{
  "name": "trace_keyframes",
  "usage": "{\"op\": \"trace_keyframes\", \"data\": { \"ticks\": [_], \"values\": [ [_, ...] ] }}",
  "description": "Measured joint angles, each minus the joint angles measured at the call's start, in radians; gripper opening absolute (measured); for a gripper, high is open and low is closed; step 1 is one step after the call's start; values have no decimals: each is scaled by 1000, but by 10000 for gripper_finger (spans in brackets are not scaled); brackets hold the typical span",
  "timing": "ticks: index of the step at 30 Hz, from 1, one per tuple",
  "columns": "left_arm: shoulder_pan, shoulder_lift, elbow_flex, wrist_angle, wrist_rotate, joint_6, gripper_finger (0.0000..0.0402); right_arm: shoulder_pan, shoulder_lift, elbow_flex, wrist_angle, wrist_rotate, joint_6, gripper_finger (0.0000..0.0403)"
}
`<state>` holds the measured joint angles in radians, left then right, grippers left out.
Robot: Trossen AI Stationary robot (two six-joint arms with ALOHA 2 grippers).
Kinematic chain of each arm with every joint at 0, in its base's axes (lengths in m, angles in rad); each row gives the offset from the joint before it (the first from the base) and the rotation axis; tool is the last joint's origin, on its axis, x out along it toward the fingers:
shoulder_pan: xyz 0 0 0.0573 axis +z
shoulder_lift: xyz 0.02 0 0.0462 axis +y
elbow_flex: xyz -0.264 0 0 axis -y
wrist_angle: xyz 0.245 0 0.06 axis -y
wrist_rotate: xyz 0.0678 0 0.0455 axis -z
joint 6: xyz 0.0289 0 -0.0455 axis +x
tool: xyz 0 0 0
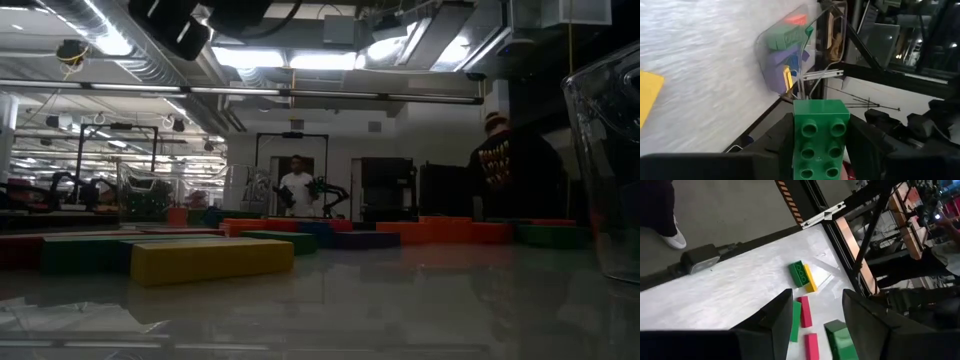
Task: Sort blocks by size
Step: Put the rectangular green game piece into the bottom transparent bin
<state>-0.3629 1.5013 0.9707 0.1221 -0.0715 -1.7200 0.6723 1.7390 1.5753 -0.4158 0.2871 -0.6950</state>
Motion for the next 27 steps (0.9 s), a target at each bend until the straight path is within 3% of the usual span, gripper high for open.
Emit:
{"op": "trace_keyframes", "data": {
  "ticks": [6,10,18,27],
  "values": [
    [4,6,0,0,0,0,136,-80,6,0,9,-166,-95,172],
    [4,6,0,1,0,-1,134,-129,30,-1,37,-222,-150,172],
    [4,6,1,-24,0,-6,137,-171,89,-1,107,-240,-279,172],
    [6,6,1,-31,1,-23,138,-177,116,-1,103,-223,-289,172]
  ]
}}
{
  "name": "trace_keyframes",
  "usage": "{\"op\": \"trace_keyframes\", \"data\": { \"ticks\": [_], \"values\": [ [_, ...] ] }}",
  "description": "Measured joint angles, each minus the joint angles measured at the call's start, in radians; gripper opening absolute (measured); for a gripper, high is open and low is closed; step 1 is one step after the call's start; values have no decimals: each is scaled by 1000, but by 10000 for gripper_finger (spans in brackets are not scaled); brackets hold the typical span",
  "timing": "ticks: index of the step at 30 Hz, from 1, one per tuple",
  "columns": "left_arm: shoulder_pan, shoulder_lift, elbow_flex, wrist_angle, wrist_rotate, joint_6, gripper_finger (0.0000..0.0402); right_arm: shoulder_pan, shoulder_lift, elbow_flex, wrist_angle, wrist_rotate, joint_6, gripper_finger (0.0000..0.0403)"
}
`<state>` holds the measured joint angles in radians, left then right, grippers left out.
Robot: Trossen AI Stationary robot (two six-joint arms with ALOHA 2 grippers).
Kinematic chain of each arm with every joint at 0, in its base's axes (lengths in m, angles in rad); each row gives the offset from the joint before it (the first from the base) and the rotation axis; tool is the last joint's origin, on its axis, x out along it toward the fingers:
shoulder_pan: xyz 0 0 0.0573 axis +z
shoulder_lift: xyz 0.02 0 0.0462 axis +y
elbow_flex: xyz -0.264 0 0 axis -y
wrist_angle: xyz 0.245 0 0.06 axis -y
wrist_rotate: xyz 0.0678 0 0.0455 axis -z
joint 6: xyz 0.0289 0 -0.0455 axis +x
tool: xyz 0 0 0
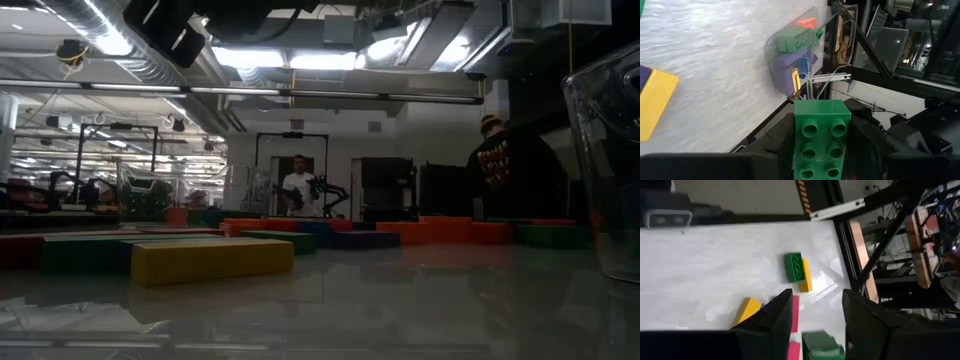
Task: Sort blocks by size
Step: Put the rectangular green game piece into the bottom transparent bin
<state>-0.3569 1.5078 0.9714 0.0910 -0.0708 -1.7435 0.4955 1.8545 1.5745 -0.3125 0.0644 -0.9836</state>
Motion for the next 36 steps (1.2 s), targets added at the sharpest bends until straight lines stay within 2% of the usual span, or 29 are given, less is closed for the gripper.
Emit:
{"op": "trace_keyframes", "data": {
  "ticks": [6,17,25,36],
  "values": [
    [0,0,0,0,0,-4,139,2,0,0,0,12,-12,172],
    [8,0,0,-2,0,-33,139,2,9,0,-5,116,-18,172],
    [20,0,0,1,0,-101,139,18,9,0,-35,260,-17,172],
    [36,0,0,-23,0,-116,139,15,9,0,-111,311,-24,172]
  ]
}}
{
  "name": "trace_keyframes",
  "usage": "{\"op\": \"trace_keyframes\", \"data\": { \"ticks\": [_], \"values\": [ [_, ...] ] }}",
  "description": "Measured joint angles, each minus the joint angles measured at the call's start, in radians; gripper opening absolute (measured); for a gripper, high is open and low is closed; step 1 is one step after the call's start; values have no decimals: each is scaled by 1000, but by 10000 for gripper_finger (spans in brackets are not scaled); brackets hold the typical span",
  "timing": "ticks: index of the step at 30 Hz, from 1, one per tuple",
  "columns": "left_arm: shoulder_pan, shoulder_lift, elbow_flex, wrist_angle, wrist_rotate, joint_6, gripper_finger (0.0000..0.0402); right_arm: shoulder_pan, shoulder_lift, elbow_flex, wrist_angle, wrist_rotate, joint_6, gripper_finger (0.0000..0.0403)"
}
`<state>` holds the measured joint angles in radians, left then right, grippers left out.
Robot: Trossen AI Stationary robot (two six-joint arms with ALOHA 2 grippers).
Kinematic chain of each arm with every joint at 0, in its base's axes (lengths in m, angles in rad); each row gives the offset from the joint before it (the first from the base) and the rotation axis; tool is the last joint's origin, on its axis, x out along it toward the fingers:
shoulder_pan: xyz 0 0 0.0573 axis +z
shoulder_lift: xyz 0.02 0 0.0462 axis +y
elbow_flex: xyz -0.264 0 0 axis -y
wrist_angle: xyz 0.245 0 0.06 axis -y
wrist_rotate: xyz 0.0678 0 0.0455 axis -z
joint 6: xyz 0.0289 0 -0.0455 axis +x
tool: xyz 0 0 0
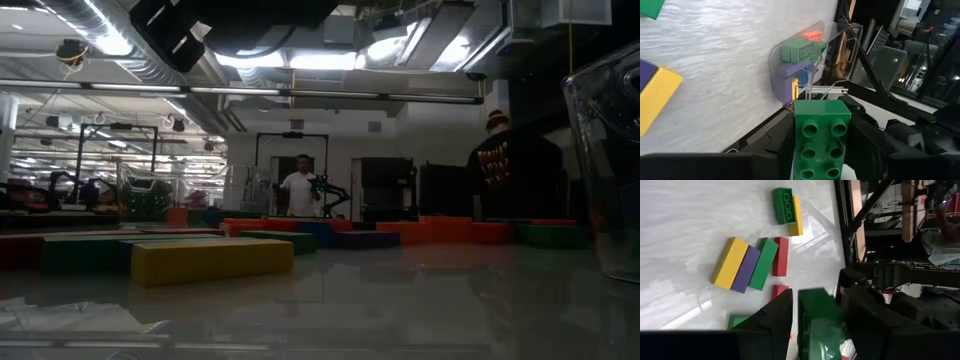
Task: Sort blocks by size
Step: Put the rectangular green game piece into the bottom transparent bin
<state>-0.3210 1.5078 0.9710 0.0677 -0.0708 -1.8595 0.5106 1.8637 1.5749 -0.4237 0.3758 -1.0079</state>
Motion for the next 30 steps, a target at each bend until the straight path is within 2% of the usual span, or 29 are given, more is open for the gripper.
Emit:
{"op": "trace_keyframes", "data": {
  "ticks": [20,23,28,30],
  "values": [
    [2,0,0,-4,0,-59,139,0,0,0,-43,79,-20,170],
    [2,0,0,-5,0,-59,139,0,0,0,-42,79,-20,149],
    [6,1,0,-10,0,-41,139,0,0,0,-46,76,-22,90],
    [10,1,0,-8,0,-11,139,0,0,0,-46,76,-22,89]
  ]
}}
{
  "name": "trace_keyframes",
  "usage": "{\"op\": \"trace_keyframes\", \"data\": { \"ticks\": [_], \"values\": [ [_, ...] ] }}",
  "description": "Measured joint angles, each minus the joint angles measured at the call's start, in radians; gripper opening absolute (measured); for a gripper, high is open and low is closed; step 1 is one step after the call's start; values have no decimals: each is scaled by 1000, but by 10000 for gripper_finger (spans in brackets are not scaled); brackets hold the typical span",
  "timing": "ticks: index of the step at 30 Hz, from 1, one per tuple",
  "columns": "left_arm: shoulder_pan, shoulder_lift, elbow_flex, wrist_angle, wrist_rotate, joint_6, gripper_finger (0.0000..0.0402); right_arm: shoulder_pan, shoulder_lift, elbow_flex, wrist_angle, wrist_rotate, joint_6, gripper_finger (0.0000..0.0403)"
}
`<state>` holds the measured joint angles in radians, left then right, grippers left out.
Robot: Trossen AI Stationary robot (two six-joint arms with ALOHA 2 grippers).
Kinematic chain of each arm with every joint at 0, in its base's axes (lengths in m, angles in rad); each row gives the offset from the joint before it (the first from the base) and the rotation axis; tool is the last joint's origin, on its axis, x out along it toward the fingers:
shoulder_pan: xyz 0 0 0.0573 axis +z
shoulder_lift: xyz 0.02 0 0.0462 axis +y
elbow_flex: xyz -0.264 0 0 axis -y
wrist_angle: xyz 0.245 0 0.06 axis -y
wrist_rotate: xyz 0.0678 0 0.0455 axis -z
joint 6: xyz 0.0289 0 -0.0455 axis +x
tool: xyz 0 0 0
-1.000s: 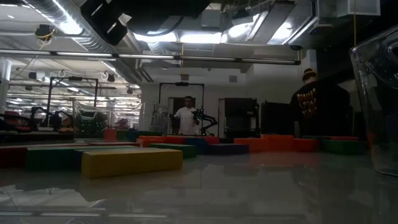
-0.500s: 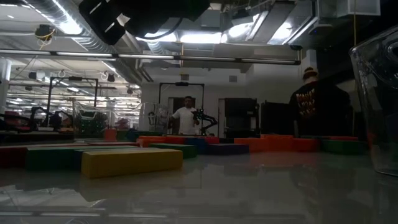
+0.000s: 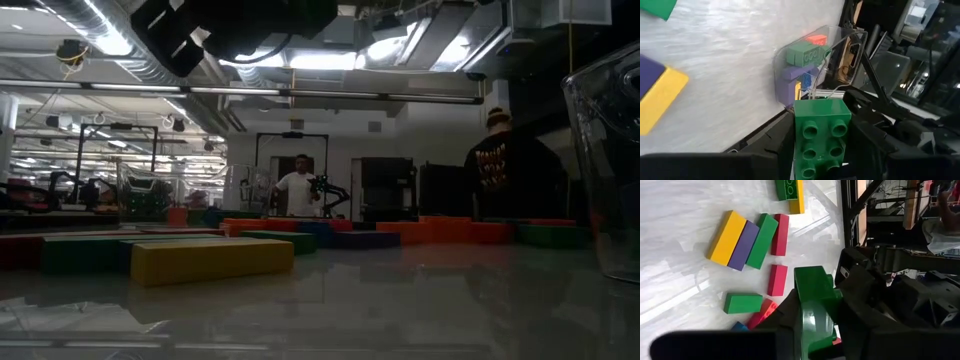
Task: Sort blocks by size
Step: Put the rectangular green game piece into the bottom transparent bin
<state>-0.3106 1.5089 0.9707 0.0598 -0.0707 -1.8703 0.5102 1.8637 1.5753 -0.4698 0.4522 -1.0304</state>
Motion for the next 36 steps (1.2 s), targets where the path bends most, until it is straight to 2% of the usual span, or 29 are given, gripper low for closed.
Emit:
{"op": "trace_keyframes", "data": {
  "ticks": [6,14,21,23,27,31,36],
  "values": [
    [17,0,0,1,-11,145,146,-2,0,0,-6,-14,27,89],
    [45,0,0,-3,-18,271,183,-1,0,0,-47,-28,100,92],
    [91,-2,1,-13,-20,375,193,2,0,0,-91,-149,238,92],
    [110,-2,1,-22,10,418,193,13,0,0,-136,-195,296,92],
    [145,-2,1,-25,95,530,194,48,-1,14,-274,-199,395,92],
    [163,-2,1,-26,163,671,194,93,-4,77,-474,-205,549,92],
    [156,-2,1,-45,233,854,194,149,-4,151,-673,-269,749,92]
  ]
}}
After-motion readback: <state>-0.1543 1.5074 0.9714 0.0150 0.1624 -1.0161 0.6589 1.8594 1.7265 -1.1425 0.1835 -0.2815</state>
